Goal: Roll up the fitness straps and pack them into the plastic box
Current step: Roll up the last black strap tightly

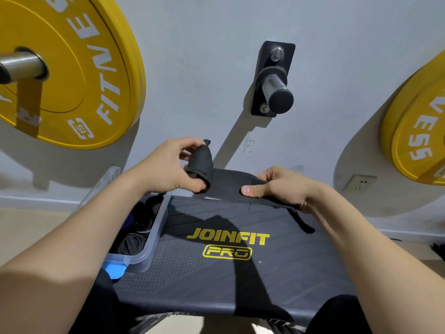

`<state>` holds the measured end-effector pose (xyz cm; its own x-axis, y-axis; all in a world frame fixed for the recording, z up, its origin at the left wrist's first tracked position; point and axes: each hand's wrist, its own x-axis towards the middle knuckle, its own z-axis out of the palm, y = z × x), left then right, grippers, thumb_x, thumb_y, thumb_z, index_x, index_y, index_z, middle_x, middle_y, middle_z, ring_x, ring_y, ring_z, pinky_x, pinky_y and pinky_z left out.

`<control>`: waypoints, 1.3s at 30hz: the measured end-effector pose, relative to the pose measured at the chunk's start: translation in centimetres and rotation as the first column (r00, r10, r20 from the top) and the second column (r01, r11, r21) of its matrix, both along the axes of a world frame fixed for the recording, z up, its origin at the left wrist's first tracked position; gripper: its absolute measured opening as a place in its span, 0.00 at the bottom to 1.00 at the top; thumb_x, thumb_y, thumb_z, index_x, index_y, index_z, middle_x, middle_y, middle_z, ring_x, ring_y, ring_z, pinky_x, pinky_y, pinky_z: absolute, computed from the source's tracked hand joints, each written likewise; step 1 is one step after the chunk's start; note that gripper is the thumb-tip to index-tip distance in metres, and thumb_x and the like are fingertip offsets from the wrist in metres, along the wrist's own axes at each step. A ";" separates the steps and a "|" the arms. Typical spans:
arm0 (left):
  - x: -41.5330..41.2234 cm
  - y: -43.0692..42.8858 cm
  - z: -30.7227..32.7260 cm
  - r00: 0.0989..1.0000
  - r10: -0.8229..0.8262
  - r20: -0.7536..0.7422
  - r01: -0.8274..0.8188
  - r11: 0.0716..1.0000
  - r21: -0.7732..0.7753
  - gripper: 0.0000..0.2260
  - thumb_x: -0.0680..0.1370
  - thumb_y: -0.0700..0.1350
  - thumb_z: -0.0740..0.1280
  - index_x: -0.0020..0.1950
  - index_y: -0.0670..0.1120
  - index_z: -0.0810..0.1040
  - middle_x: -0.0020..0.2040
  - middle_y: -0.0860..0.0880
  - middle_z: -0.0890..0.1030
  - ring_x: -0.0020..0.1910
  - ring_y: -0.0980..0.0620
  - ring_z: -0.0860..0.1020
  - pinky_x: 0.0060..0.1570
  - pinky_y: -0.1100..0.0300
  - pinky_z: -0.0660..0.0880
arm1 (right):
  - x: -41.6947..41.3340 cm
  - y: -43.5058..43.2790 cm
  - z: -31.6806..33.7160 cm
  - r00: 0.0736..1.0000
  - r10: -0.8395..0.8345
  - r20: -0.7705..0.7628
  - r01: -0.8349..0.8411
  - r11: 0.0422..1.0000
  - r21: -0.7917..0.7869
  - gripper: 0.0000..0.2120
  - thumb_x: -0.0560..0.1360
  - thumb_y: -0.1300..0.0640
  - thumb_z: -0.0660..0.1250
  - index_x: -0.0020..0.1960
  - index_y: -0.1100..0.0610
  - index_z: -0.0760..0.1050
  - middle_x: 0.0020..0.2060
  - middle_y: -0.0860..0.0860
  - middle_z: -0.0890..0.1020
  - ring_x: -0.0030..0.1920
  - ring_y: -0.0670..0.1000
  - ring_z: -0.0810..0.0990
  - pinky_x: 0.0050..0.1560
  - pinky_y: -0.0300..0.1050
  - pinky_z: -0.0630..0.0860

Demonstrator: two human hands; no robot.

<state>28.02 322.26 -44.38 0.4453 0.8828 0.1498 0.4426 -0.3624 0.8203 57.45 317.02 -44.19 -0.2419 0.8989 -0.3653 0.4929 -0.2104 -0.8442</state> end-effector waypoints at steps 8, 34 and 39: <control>2.4 -0.2 -1.7 0.930 -0.145 -0.336 0.174 0.983 0.057 0.40 0.61 0.42 0.82 0.70 0.60 0.75 0.64 0.51 0.71 0.61 0.52 0.77 0.56 0.71 0.72 | -4.7 -0.4 0.0 0.979 -0.173 -0.106 0.173 0.985 -0.004 0.12 0.77 0.57 0.77 0.52 0.67 0.85 0.42 0.61 0.88 0.38 0.56 0.85 0.41 0.45 0.81; 4.5 -2.5 -0.7 0.895 0.052 0.444 0.093 0.950 -0.299 0.31 0.73 0.44 0.69 0.78 0.55 0.75 0.63 0.47 0.84 0.54 0.53 0.87 0.48 0.55 0.84 | -7.7 0.0 0.2 0.738 -0.515 -0.436 0.546 0.835 -0.062 0.23 0.77 0.46 0.78 0.57 0.66 0.82 0.33 0.53 0.85 0.23 0.44 0.80 0.22 0.33 0.70; 4.2 -2.3 -0.5 0.926 0.075 0.370 -0.072 0.997 -0.023 0.30 0.77 0.45 0.73 0.78 0.58 0.70 0.69 0.53 0.81 0.65 0.53 0.84 0.63 0.54 0.81 | -7.0 -0.1 0.4 0.833 -0.371 -0.411 0.415 0.909 0.021 0.25 0.79 0.44 0.76 0.54 0.69 0.84 0.46 0.62 0.89 0.41 0.57 0.89 0.43 0.47 0.84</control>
